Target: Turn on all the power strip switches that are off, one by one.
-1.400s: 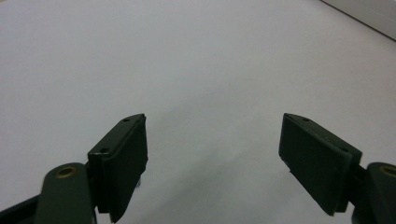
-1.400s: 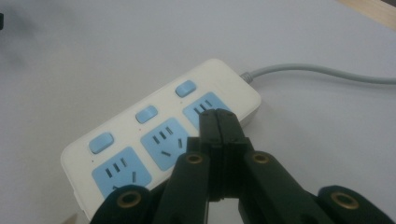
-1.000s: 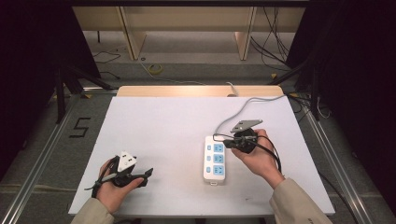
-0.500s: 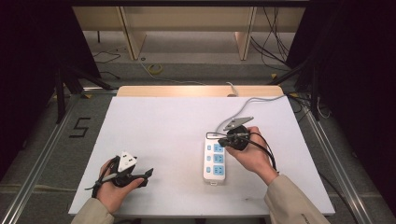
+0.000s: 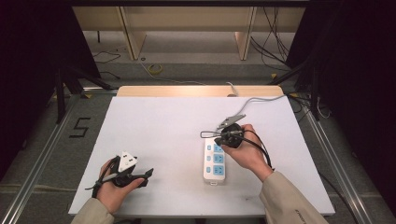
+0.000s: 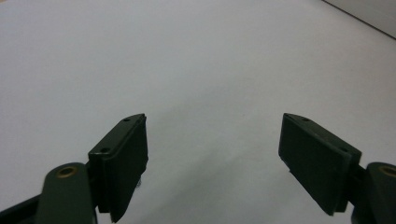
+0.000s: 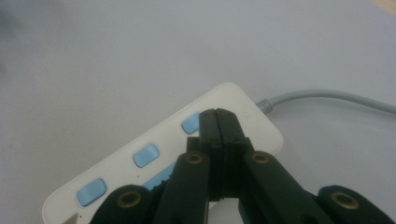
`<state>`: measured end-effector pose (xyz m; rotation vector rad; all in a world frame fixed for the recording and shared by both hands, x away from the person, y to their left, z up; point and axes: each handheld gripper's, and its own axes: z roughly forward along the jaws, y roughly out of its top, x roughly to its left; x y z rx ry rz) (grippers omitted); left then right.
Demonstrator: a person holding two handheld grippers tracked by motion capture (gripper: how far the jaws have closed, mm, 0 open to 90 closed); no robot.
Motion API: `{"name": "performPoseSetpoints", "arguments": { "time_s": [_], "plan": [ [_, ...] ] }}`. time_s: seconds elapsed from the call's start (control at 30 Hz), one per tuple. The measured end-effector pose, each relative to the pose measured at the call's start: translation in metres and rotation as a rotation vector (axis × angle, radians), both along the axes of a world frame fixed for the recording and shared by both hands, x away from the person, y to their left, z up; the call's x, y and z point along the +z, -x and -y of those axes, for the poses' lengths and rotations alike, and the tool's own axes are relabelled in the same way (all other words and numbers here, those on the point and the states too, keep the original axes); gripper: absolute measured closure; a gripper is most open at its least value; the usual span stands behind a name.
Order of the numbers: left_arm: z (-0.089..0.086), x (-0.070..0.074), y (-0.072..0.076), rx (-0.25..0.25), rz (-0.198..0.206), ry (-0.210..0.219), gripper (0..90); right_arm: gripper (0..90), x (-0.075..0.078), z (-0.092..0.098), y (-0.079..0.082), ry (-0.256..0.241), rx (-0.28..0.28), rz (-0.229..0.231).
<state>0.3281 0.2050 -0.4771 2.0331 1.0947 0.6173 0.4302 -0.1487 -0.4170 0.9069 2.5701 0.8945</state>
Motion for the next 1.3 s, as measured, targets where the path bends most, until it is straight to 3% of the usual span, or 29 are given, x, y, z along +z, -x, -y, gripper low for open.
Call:
{"name": "performPoseSetpoints", "arguments": {
  "time_s": [1.3],
  "plan": [
    [0.0, 0.0, 0.0, -0.008, 0.0, -0.006, 24.2, 90.0, -0.014, -0.032, -0.017, 0.067, 0.029, -0.06]
  ]
}}
